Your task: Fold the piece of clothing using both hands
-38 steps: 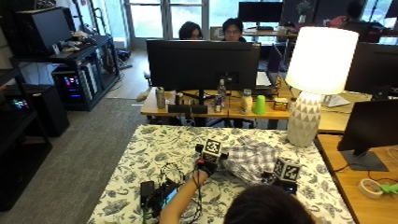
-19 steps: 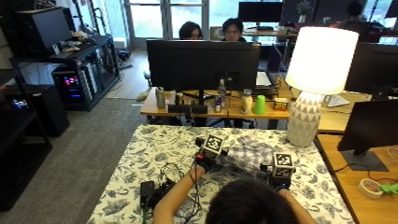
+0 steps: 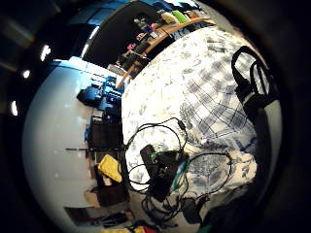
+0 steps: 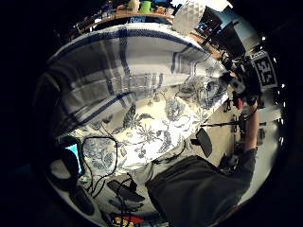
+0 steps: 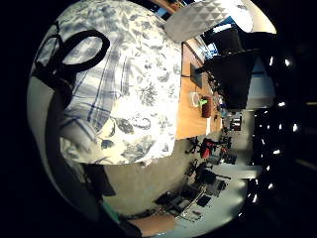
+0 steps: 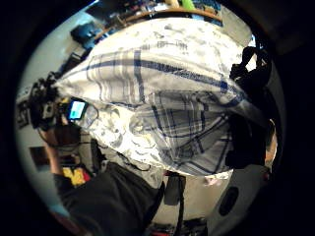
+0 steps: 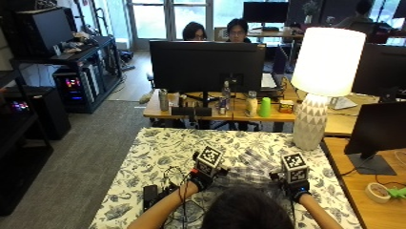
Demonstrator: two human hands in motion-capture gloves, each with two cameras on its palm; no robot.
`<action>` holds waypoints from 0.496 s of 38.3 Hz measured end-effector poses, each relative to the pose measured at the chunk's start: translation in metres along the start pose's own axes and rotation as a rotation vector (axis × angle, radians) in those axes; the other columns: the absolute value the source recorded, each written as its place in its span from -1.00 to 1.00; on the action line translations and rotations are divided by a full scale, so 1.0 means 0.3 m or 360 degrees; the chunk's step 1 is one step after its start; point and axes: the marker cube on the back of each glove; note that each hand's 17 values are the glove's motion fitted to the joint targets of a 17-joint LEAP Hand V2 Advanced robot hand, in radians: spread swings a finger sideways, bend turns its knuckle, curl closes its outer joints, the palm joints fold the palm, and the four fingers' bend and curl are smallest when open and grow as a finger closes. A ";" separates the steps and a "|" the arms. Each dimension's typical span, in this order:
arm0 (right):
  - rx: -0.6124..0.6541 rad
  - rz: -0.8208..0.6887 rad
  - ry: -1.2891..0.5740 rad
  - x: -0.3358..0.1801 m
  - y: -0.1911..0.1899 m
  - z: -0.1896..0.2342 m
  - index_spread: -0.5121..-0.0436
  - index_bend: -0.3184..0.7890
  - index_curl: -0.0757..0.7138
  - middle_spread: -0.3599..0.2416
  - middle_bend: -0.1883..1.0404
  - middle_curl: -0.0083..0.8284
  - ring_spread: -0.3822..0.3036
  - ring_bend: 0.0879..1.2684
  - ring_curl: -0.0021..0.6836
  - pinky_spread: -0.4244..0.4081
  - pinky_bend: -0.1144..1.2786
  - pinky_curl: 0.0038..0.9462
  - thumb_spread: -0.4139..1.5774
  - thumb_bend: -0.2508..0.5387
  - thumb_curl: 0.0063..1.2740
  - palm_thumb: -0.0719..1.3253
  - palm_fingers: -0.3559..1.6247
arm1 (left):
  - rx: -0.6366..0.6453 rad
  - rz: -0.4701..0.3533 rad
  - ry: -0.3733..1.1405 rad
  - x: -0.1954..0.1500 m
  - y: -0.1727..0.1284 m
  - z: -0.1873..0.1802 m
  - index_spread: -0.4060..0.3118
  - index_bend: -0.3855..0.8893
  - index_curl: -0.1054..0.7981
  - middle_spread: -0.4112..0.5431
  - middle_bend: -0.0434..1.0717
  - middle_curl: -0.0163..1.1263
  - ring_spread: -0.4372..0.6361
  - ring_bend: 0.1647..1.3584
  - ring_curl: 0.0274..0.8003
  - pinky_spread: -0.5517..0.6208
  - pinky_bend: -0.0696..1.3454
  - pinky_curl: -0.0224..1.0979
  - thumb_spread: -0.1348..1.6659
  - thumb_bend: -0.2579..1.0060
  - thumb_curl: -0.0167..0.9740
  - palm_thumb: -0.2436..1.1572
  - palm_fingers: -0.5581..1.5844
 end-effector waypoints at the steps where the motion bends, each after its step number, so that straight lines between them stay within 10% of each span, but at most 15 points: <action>1: 0.0024 0.0014 0.0005 0.005 -0.036 -0.015 0.05 -0.12 0.10 -0.36 -0.05 0.10 -0.53 -0.13 0.26 -0.60 -0.18 -0.17 0.46 0.02 -0.40 0.65 0.62 | 0.0011 -0.0025 -0.0014 -0.012 -0.029 -0.005 -0.55 -0.17 0.07 -0.86 0.20 0.14 -0.87 -0.01 0.12 -0.68 -0.38 -0.23 0.91 -0.40 -0.75 -0.24 0.62; 10: 0.0089 0.0131 0.0010 0.052 -0.430 0.023 0.01 -0.21 0.09 -0.41 -0.04 0.12 -0.56 -0.16 0.27 -0.62 -0.18 -0.16 0.51 0.02 -0.39 0.72 0.58 | -0.0244 -0.0207 -0.0017 -0.110 -0.351 0.140 -0.56 -0.16 0.10 -0.86 0.17 0.17 -0.87 -0.01 0.13 -0.68 -0.38 -0.22 0.91 -0.38 -0.77 -0.25 0.63; 19: 0.0621 0.0020 0.0029 -0.038 -0.711 -0.011 -0.02 -0.22 0.02 -0.45 -0.04 0.14 -0.60 -0.18 0.27 -0.60 -0.18 -0.16 0.54 -0.02 -0.38 0.75 0.54 | -0.0533 -0.0330 0.0027 -0.167 -0.382 0.181 -0.56 -0.15 0.14 -0.86 0.17 0.19 -0.87 -0.10 0.10 -0.66 -0.42 -0.22 0.91 -0.36 -0.77 -0.24 0.61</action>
